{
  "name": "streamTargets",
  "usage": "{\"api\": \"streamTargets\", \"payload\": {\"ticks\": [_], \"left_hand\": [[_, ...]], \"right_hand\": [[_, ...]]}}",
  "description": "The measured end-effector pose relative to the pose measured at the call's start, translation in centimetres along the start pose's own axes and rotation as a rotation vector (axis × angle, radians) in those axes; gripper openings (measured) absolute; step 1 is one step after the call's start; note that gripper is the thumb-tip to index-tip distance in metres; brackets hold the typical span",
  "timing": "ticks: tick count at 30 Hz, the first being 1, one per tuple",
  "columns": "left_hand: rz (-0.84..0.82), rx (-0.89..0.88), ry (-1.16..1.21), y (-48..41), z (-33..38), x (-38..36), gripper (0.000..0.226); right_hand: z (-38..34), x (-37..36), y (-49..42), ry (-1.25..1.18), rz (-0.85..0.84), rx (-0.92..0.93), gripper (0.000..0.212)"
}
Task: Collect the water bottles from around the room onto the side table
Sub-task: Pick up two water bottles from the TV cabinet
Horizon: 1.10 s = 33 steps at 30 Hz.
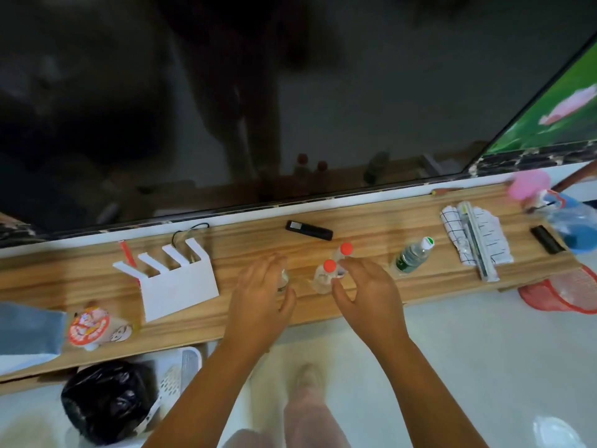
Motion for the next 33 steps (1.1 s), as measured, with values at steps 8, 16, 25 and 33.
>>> {"api": "streamTargets", "payload": {"ticks": [8, 16, 25, 33], "left_hand": [[-0.044, 0.179, 0.155, -5.0, -6.3, -7.5, 0.046], [-0.084, 0.298, 0.299, -5.7, -13.3, -16.3, 0.056], [-0.113, 0.406, 0.412, -5.8, -18.0, -23.8, 0.071], [-0.112, 0.492, 0.566, -6.8, -20.1, -28.5, 0.063]], "right_hand": [[8.5, -9.3, -3.3, -0.088, -0.029, -0.3, 0.04], [15.7, -18.2, -2.7, -0.14, 0.047, -0.472, 0.057], [19.3, -23.7, -2.7, -0.306, 0.143, -0.484, 0.061], [20.6, -26.4, -2.8, -0.414, 0.179, -0.535, 0.065]]}}
Point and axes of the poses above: each hand's wrist, its own y-axis away from the middle knuckle, its own x-axis out of the back of the hand, z = x × y, the point moved 6 cm from there along -y, towards the middle knuckle, and after that the axes turned 3 degrees about -y, right-handed, at the moved point
